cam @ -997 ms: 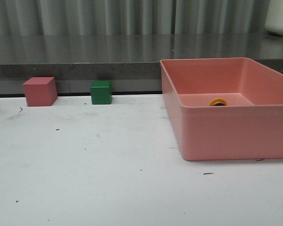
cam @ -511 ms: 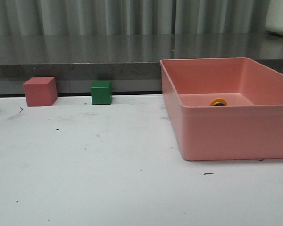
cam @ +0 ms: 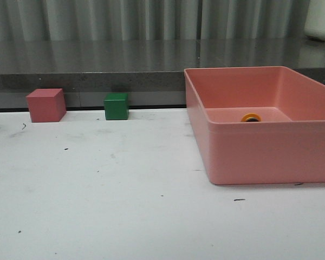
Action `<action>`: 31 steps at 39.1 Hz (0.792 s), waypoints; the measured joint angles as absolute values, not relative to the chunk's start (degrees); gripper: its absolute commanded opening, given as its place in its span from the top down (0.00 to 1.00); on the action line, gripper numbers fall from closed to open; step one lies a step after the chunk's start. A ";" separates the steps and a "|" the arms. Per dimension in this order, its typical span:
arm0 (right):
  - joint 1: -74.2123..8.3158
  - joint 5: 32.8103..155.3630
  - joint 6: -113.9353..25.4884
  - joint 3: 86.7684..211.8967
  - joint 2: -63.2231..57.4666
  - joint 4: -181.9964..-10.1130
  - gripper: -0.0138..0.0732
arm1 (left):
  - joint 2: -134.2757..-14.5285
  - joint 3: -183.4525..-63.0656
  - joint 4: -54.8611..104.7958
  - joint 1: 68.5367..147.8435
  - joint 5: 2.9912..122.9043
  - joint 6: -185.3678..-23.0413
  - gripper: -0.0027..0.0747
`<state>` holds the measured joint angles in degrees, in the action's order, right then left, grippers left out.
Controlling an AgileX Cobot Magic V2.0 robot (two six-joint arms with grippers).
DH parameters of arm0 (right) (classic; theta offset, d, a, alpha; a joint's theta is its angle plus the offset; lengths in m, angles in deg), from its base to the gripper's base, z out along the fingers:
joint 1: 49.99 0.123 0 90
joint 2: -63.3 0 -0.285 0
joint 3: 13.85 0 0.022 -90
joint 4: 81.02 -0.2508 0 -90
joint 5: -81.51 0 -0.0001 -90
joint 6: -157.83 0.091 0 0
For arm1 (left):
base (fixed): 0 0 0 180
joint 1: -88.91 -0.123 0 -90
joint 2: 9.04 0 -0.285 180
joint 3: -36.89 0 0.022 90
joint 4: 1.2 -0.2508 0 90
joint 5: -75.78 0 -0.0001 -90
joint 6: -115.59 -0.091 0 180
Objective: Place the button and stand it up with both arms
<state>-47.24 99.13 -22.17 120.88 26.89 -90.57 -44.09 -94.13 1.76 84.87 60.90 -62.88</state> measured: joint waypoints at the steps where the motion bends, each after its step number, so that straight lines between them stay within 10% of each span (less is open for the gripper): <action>1: -47.24 99.13 -22.17 120.88 26.77 -90.57 0.10 | -44.09 -94.13 1.65 84.87 60.90 -62.88 0.07; 31: -39.21 108.45 -22.17 143.28 -15.98 -90.84 0.10 | -44.09 -94.13 1.65 84.87 60.78 -62.88 0.07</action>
